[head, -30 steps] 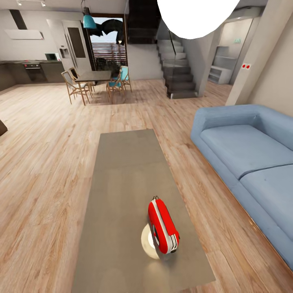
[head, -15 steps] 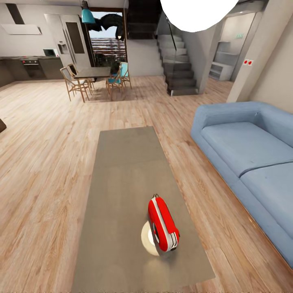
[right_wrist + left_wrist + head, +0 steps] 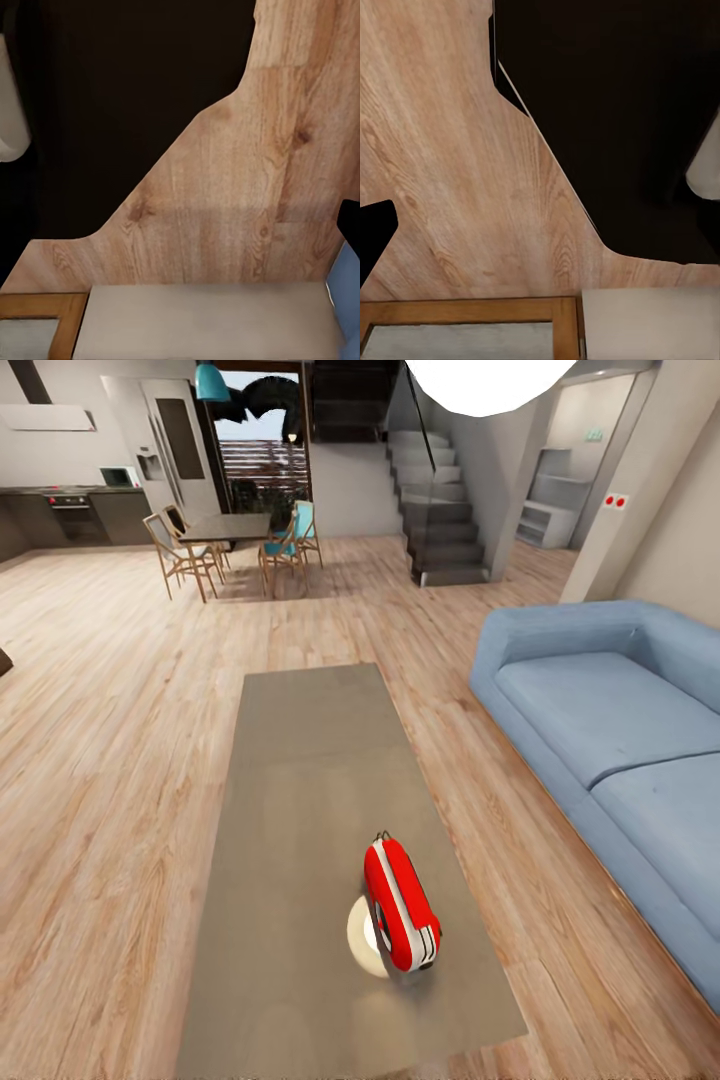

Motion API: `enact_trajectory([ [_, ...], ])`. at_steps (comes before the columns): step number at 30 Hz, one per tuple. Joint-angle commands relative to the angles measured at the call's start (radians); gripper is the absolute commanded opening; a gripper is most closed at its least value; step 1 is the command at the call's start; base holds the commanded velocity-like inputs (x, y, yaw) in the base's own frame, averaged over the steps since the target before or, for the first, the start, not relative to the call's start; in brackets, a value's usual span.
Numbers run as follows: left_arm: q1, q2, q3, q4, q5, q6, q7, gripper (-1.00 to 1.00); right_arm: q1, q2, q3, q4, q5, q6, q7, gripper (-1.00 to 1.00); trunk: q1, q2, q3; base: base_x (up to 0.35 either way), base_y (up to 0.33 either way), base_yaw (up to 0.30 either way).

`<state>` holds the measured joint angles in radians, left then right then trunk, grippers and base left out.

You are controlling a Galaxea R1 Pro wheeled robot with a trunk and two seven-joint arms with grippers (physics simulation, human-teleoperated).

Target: Turn on the radio receiver that's on the table in the living room.

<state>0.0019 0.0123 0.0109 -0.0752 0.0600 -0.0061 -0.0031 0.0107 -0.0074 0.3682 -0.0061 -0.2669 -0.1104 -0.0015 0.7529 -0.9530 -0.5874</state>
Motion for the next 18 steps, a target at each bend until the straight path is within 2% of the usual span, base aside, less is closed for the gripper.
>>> enact_trajectory([
  [1, 0.000, 0.000, 0.000, 0.000, 0.000, 0.000, 0.000, 1.00, 0.000, 0.000, 0.000, 0.000, 0.000, 0.000, 0.000, 1.00, 0.000, 0.000, -0.002, 0.000, 0.000, 0.000],
  [18, 0.000, 0.000, 0.000, 0.000, 0.000, 0.000, 0.000, 1.00, 0.000, 0.000, 0.000, 0.000, 0.000, 0.000, 0.000, 1.00, 0.000, 0.000, -0.029, 0.000, 0.000, 0.000],
])
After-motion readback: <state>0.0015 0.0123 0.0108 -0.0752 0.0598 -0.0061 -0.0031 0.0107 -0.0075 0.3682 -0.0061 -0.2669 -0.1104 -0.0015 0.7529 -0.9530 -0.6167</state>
